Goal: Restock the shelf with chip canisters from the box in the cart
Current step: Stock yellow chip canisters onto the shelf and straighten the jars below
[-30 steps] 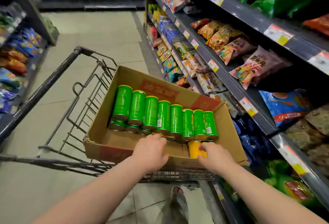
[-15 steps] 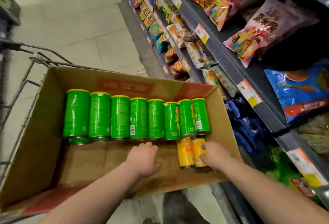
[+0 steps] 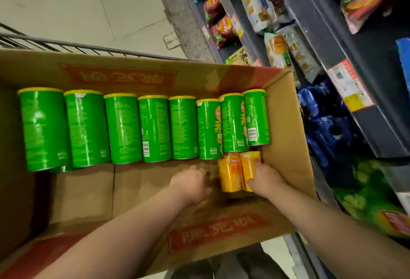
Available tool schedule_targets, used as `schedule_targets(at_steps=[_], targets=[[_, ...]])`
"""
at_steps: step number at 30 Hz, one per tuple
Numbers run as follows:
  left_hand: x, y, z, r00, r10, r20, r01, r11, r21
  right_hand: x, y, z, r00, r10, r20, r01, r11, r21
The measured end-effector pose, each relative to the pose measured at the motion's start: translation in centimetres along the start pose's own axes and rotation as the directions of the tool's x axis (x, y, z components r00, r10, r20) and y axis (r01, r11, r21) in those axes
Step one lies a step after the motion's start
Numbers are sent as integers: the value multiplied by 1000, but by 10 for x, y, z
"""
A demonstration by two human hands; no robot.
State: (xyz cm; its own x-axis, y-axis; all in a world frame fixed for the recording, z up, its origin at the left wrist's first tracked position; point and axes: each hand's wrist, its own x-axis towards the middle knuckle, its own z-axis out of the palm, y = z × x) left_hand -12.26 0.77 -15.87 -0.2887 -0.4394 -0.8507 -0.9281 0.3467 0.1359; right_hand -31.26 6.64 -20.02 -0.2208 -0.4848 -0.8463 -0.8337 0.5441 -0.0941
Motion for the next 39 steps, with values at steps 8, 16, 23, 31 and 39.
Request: schedule_targets(at_steps=[8,16,23,31,39], targets=[[32,1,21,989,-90,118,124,936,-330,22,-2,-1,995,91,-31,-80,965,252],[56,21,32,976,-169,134,216,743,-633,27,3,9,991,99,-85,-69,951,301],[69,35,36,951,-264,164,300,644,-703,37,3,13,993,109,36,-114,936,331],[67,40,38,936,-309,165,320,562,-763,38,7,37,977,82,198,-184,795,578],[53,38,27,899,-312,308,428,471,-771,26,9,19,963,78,257,-196,859,472]])
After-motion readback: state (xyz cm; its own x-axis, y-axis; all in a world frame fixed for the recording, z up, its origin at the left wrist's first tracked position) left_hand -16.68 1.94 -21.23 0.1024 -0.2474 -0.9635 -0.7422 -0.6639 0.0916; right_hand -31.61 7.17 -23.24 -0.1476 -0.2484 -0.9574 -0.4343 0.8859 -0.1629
